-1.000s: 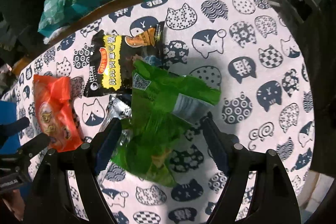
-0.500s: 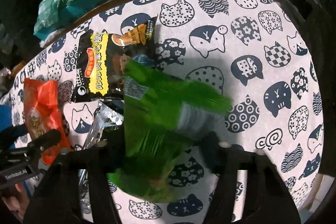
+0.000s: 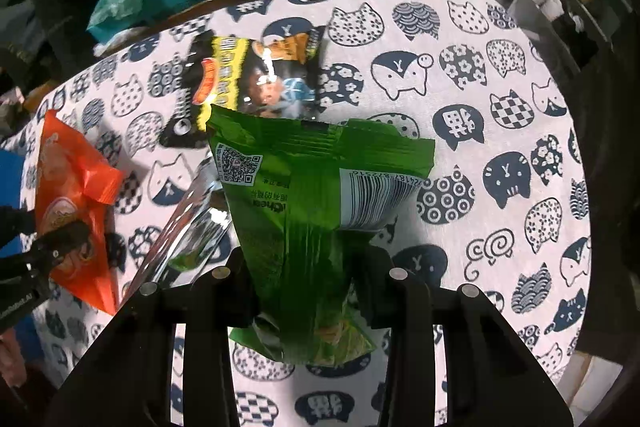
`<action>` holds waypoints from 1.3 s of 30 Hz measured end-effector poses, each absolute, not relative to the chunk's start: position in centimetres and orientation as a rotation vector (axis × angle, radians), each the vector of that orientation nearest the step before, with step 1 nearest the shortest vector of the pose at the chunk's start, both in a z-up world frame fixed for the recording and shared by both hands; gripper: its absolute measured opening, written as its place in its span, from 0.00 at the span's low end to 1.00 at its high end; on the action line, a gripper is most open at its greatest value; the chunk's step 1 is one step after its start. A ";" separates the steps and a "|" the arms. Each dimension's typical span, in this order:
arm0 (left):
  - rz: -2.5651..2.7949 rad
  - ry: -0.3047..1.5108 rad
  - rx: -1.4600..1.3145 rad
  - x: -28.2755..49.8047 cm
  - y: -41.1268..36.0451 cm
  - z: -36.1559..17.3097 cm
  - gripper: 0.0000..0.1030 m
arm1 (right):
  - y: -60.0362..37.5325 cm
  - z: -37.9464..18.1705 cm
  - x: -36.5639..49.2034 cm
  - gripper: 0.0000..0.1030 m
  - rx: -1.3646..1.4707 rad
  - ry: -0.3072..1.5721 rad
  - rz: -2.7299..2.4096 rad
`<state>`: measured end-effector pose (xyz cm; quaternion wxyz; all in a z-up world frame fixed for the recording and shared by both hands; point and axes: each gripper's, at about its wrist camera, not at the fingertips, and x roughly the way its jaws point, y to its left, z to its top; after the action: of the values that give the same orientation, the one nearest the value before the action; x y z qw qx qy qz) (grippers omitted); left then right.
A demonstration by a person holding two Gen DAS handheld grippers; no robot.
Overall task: Organize snacks
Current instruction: 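Lift the orange chip bag and green bag and carry them to the box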
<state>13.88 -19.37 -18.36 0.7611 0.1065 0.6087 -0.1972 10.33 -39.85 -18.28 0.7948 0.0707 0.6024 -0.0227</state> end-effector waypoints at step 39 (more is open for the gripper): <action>-0.369 0.995 0.360 1.9 -10.3 -5.8 0.38 | -27.1 -5.9 4.2 0.35 0.009 1.115 0.213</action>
<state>1.86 -10.33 -5.81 0.8471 0.1706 0.4718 -0.1752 4.19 -27.09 -5.88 0.8432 0.0045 0.5280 0.1011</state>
